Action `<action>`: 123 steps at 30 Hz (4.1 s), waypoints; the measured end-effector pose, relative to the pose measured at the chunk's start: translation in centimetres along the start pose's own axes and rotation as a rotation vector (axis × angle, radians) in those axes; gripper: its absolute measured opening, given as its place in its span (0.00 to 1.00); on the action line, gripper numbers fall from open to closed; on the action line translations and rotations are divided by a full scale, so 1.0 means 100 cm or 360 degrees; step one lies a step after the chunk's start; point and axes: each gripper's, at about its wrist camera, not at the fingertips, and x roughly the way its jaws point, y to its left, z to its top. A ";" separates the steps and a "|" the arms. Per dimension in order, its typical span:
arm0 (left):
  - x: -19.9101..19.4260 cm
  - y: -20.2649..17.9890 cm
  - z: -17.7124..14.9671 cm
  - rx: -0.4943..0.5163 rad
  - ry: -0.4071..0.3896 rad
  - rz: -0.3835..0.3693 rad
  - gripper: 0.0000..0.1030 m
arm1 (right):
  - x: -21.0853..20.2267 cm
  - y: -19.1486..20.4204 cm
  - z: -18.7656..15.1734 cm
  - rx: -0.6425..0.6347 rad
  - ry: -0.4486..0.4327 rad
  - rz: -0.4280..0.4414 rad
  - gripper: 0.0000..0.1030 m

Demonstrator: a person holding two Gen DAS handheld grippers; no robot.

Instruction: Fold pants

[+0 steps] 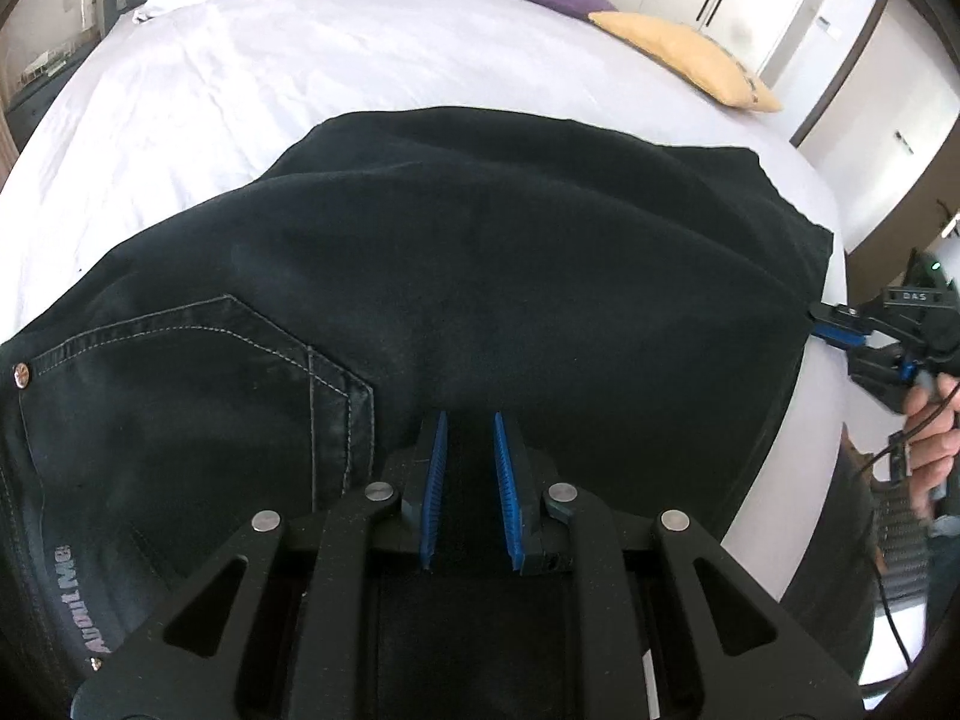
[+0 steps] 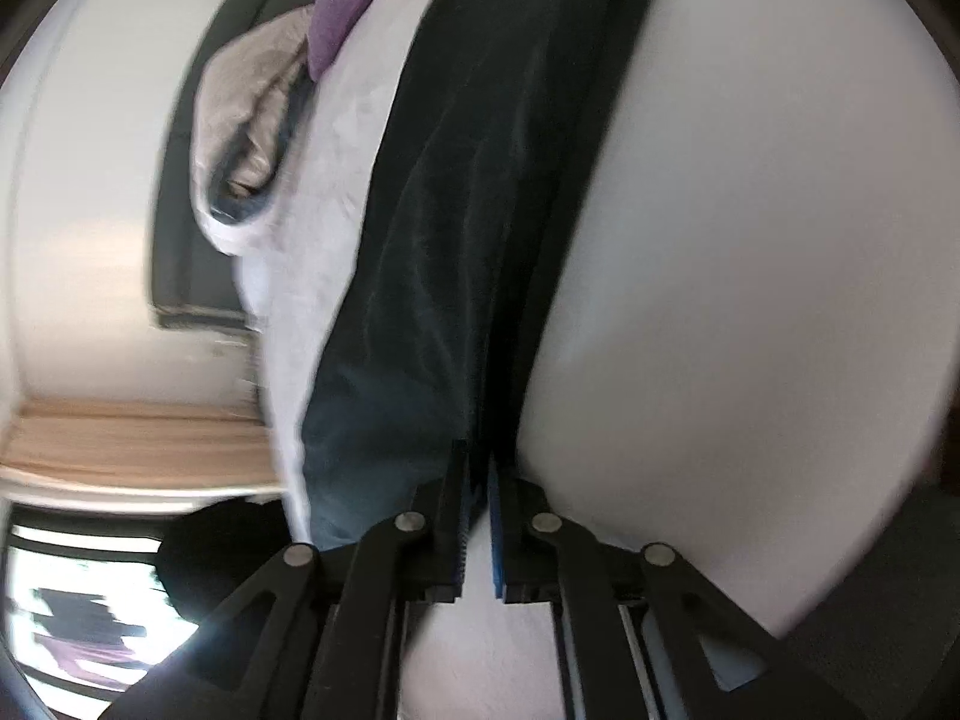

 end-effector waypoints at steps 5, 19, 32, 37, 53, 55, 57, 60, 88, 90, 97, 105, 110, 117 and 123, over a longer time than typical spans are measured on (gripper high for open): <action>0.002 0.012 -0.006 -0.0059 -0.0006 -0.0046 0.15 | -0.050 0.051 0.019 -0.0250 -0.0287 -0.0237 0.18; 0.001 0.006 -0.008 -0.0047 -0.0015 -0.0020 0.15 | 0.020 -0.034 0.067 0.0025 -0.0340 0.0328 0.00; -0.002 0.009 -0.011 -0.0067 -0.0031 -0.0023 0.15 | 0.063 0.091 0.101 -0.0302 -0.0017 0.0481 0.47; -0.008 0.011 -0.003 -0.0091 0.0006 -0.0037 0.15 | 0.100 0.024 0.130 0.0079 -0.0068 0.0291 0.00; 0.091 -0.002 0.141 -0.0122 0.0107 -0.0206 0.15 | 0.047 0.034 0.124 -0.0076 -0.0177 0.0431 0.33; 0.098 0.028 0.135 -0.0292 0.0070 -0.0373 0.15 | 0.067 0.049 0.101 -0.0249 -0.0027 0.0362 0.32; 0.094 0.049 0.127 -0.0394 0.0048 -0.0422 0.15 | 0.081 0.041 0.100 -0.0252 -0.0012 0.0254 0.20; 0.071 0.073 0.119 -0.0437 0.0008 -0.0306 0.15 | 0.076 0.017 0.116 -0.0111 -0.0076 0.0152 0.01; -0.065 0.209 -0.065 -0.0844 -0.0322 -0.0113 0.15 | 0.020 0.076 0.029 -0.0359 -0.0002 0.0498 0.45; -0.062 0.208 -0.057 -0.0775 -0.0285 -0.0041 0.15 | 0.034 0.081 0.027 -0.0447 0.0044 0.0427 0.45; -0.079 0.198 -0.063 -0.0747 -0.0275 0.0053 0.15 | -0.041 -0.047 0.086 0.0064 -0.0383 0.0317 0.00; -0.077 0.121 0.002 -0.0551 -0.0333 -0.0058 0.15 | -0.141 -0.093 0.129 0.0300 -0.0797 0.0252 0.72; -0.034 0.050 0.047 -0.0371 -0.0241 -0.0211 0.15 | -0.107 -0.073 0.130 0.0292 -0.0621 0.0317 0.72; 0.021 -0.010 0.058 -0.0211 -0.0076 -0.0278 0.15 | -0.111 -0.076 0.116 0.0362 -0.0555 0.0305 0.72; 0.051 0.005 0.044 -0.0347 0.0001 -0.0371 0.15 | -0.136 -0.103 0.100 0.0385 -0.0524 0.0367 0.61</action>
